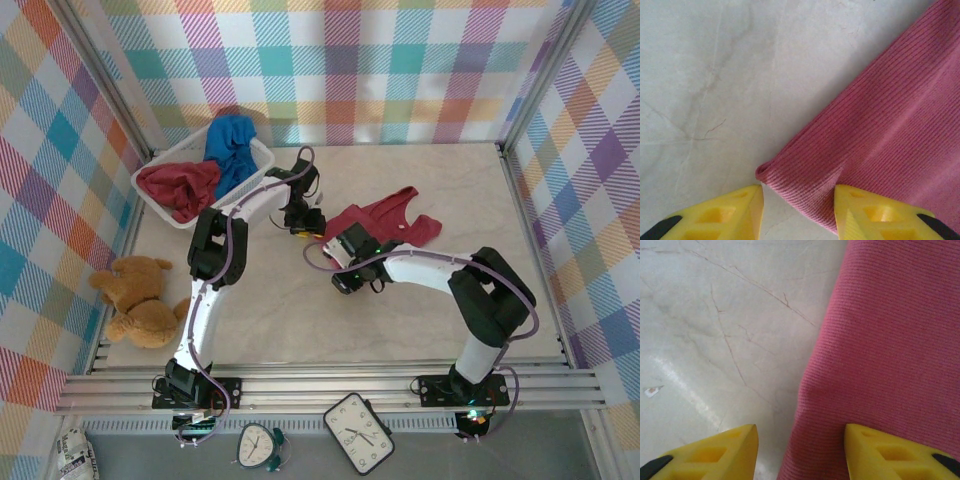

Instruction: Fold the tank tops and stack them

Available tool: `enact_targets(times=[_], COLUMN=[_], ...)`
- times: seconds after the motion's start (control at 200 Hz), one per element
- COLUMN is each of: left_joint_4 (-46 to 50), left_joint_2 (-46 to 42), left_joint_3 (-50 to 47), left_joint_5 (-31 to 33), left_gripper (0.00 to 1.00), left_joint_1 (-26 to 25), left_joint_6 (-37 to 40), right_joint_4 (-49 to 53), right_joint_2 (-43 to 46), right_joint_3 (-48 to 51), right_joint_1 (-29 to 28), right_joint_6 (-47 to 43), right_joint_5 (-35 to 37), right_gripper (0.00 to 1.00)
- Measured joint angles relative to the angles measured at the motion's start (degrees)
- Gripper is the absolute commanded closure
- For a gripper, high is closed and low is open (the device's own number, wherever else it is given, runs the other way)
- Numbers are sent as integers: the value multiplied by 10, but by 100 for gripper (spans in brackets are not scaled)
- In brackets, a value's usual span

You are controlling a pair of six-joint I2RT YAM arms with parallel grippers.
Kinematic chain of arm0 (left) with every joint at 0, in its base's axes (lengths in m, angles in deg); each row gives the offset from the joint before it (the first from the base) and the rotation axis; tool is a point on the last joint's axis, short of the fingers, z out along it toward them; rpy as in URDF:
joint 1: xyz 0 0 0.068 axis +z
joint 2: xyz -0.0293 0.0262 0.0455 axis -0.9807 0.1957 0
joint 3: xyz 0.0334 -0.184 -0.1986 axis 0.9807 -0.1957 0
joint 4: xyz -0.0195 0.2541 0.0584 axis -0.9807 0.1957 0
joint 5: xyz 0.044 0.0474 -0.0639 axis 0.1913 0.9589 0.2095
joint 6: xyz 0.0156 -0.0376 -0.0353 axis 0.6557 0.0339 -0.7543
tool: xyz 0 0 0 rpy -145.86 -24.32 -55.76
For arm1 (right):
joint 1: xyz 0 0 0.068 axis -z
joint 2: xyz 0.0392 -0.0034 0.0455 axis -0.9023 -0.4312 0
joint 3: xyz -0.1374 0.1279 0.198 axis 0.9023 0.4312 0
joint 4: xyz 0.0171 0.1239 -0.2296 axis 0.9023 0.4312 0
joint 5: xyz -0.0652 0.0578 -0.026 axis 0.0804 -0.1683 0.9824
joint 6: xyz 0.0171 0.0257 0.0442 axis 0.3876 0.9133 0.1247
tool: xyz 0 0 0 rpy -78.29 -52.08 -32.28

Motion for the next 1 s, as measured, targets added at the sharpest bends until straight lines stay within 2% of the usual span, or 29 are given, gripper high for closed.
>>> enact_targets(times=[0.21,0.375,0.525,0.655,0.81,1.0], left_joint_4=[-1,0,2,6,14,33], left_joint_2=[5,6,6,5,-32,-142], left_joint_3=[0,2,3,2,-51,-186], left_joint_5=[-3,-9,-10,-8,17,67], left_gripper=[85,100,100,100,100,100], left_joint_1=[5,7,10,13,24,48], left_joint_6=[-1,6,12,20,24,24], right_joint_4=[26,45,57,56,50,21], right_joint_2=[-24,-45,-48,-45,-30,-2], right_joint_3=[-24,-38,-46,-45,-33,-10], right_joint_1=[-19,-40,-47,-48,-69,-122], right_joint_6=[1,3,7,15,29,66], right_joint_5=[54,96,118,115,88,30], right_gripper=[54,63,82,93,98,100])
